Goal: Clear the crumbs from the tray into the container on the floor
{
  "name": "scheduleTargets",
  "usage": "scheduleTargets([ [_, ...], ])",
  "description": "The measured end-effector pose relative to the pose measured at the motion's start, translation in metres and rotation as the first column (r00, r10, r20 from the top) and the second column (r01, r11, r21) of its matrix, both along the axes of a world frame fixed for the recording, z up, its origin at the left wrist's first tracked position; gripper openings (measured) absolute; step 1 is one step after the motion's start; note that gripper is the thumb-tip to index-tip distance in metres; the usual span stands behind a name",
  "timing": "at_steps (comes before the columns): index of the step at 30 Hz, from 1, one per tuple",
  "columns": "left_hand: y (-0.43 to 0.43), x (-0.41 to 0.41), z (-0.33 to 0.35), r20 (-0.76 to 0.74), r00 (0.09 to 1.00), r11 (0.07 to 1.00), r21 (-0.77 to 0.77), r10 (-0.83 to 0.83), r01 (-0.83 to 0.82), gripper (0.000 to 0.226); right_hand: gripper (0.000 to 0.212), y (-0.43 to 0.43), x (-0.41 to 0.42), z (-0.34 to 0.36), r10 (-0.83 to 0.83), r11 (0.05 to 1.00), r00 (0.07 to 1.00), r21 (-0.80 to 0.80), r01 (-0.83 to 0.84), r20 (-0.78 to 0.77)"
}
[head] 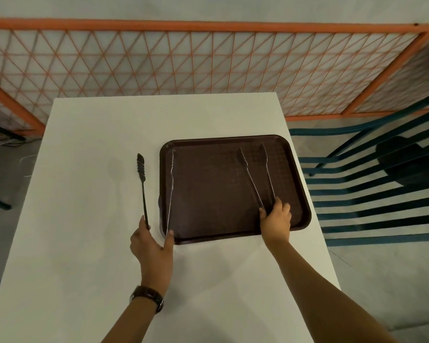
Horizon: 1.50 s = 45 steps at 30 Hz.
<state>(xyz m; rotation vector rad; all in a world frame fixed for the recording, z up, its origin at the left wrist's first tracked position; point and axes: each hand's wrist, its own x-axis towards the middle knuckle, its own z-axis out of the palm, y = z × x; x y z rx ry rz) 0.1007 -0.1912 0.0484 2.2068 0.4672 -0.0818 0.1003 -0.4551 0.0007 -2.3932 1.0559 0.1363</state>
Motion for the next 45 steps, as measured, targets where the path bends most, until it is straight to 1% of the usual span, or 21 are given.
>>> scheduleTargets([
  [4,-0.008,-0.004,-0.003,-0.014,1.000,1.000,0.015,-0.010,0.010,0.069,0.057,0.003,0.004,0.000,-0.046,0.999,0.999,0.013,0.046,-0.007],
  [9,-0.023,-0.004,-0.005,-0.007,1.000,1.000,0.016,-0.011,0.011,0.067,0.057,0.001,0.007,0.001,-0.040,0.999,0.999,0.015,0.040,-0.028],
  [12,-0.032,0.000,-0.010,0.004,0.999,0.999,0.022,-0.035,0.035,0.064,0.057,-0.002,0.007,0.002,-0.044,0.998,0.999,0.048,0.045,-0.024],
  [14,-0.043,0.002,-0.011,-0.009,0.999,0.999,0.007,-0.032,0.032,0.067,0.060,-0.003,0.008,0.003,-0.052,0.996,0.998,0.072,0.054,-0.023],
  [17,-0.065,0.006,-0.011,-0.010,0.999,0.999,-0.012,-0.034,0.033,0.072,0.069,-0.004,0.006,0.006,-0.088,0.992,0.996,0.090,0.087,0.005],
  [20,-0.088,0.015,-0.012,-0.036,0.999,0.999,-0.024,-0.035,0.034,0.073,0.068,-0.007,-0.004,0.009,-0.120,0.991,0.991,0.061,0.117,0.054],
  [22,-0.102,0.021,-0.016,-0.069,0.997,0.999,-0.014,-0.030,0.029,0.074,0.067,-0.012,-0.011,0.009,-0.104,0.993,0.993,0.058,0.101,0.058],
  [26,-0.124,0.028,-0.025,-0.122,0.992,1.000,-0.011,0.006,-0.008,0.074,0.070,-0.018,-0.021,0.005,-0.035,0.992,0.998,0.121,0.030,0.044],
  [29,-0.134,0.031,-0.032,-0.124,0.992,1.000,0.024,0.015,-0.012,0.074,0.062,-0.018,-0.025,0.001,0.041,0.996,0.999,0.075,-0.042,0.012],
  [31,-0.139,0.033,-0.037,-0.129,0.991,0.998,0.053,0.020,-0.013,0.073,0.056,-0.018,-0.026,-0.002,0.065,0.997,0.998,0.042,-0.066,0.018],
  [37,-0.145,0.036,-0.046,-0.164,0.985,0.992,0.121,0.046,-0.026,0.076,0.053,-0.017,-0.024,-0.001,0.052,0.998,0.999,0.044,-0.053,0.012],
  [43,-0.144,0.038,-0.045,-0.162,0.984,0.994,0.087,0.073,-0.060,0.078,0.053,-0.018,-0.026,0.000,0.064,0.996,0.998,0.053,-0.066,0.026],
  [45,-0.144,0.038,-0.041,-0.179,0.981,0.993,0.105,0.071,-0.053,0.081,0.056,-0.018,-0.024,0.000,0.054,0.996,0.998,0.069,-0.055,0.018],
])
